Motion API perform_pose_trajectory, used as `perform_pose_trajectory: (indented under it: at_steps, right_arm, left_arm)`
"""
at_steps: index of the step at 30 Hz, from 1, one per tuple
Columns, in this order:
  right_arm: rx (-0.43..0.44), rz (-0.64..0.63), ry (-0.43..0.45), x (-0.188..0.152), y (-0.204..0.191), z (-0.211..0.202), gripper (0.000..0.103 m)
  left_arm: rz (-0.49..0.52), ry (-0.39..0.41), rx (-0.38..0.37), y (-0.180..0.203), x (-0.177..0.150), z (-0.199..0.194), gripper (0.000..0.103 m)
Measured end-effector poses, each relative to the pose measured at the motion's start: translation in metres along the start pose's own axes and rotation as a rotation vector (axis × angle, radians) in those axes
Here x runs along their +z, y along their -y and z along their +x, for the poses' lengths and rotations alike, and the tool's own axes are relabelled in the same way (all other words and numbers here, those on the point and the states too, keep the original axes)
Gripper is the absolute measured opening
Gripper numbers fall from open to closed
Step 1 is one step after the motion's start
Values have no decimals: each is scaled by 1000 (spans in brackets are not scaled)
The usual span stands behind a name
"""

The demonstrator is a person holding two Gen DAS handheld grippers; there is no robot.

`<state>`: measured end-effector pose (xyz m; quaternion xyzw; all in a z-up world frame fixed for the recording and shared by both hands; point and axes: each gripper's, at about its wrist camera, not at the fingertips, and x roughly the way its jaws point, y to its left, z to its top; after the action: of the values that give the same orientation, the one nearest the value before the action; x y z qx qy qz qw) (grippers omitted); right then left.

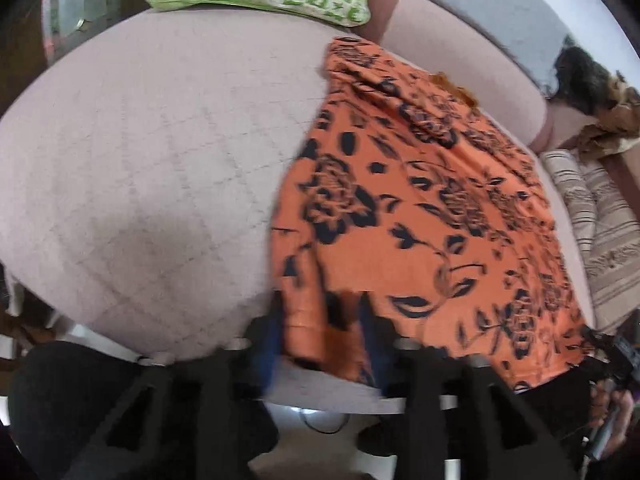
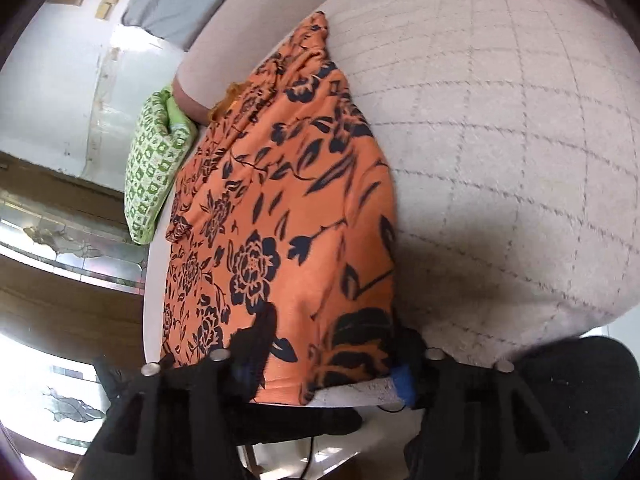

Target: Fold small clothes

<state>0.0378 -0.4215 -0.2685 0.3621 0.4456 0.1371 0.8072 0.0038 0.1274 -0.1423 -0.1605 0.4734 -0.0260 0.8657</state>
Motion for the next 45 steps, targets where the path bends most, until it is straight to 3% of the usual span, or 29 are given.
perform_pose_trajectory:
  at_steps: [2,3,4,6,8,12,15,19,22,24,25,26,27,28,29,31,33,36,39,43,44,45]
  right_arm:
    - [28,47,15,3,5,0,57]
    - [42,63,20,4,6,-1,40]
    - [64,74,23,5,6,-2,12]
    - [93,100,53,6,6,-8,11]
    - [117,99,75,8,3,-14,10]
    - [61,148,34,11,18,1,10]
    - [146,149,64,18,10,-9,10]
    - [275,84,149,64,-29,-32,10]
    - [357,30,234,127,-65,-38,10]
    - [376,7,315,183,-86,-29,10]
    - [384,23,330,199,-88,-20,12]
    - [389,34,320,224,-88,0,17]
    - [370,35,291,240,-87,19,41]
    - [250,63,266,255,-82,44,79]
    - [141,94,266,257,-76,58,85]
    - [106,91,266,246,-65,70,85]
    - [62,49,292,221,-60,65,85]
    - [-68,-79,247,200,-59,69,85]
    - [-121,-170,182,199,-52,75,85]
    - [-84,-172,70,204,-50,116,85]
    - [-87,-193,50,204,-53,128,85]
    - [-105,-232,62,204,-60,133,85]
  left_arm:
    - [13,2,20,7,-1,3,51]
    - [20,11,38,9,-1,3,7]
    - [29,0,25,8,0,4,8]
    - [-24,16,-34,2,3,-2,8]
    - [-29,48,-28,1,7,-8,8]
    - [-75,-10,-16,-9,8,11,8]
    - [-31,60,-65,6,20,-12,8]
    - [2,204,-189,30,68,-45,8]
    - [-1,335,-264,43,140,-54,8]
    - [-58,384,-250,38,182,-37,11]
    - [-89,394,-216,36,205,-16,12]
    - [-88,395,-190,33,218,6,30]
    - [-55,377,-147,31,232,35,62]
    - [-58,318,-41,25,247,72,74]
    - [-70,281,35,18,254,96,77]
    - [-115,168,115,-6,254,136,75]
    - [-160,204,90,-27,235,132,76]
    - [-57,274,124,-31,209,114,77]
    - [47,207,70,-25,196,124,79]
    - [121,81,72,-13,182,173,80]
    - [139,118,91,-9,180,173,78]
    - [160,135,111,-5,180,173,49]
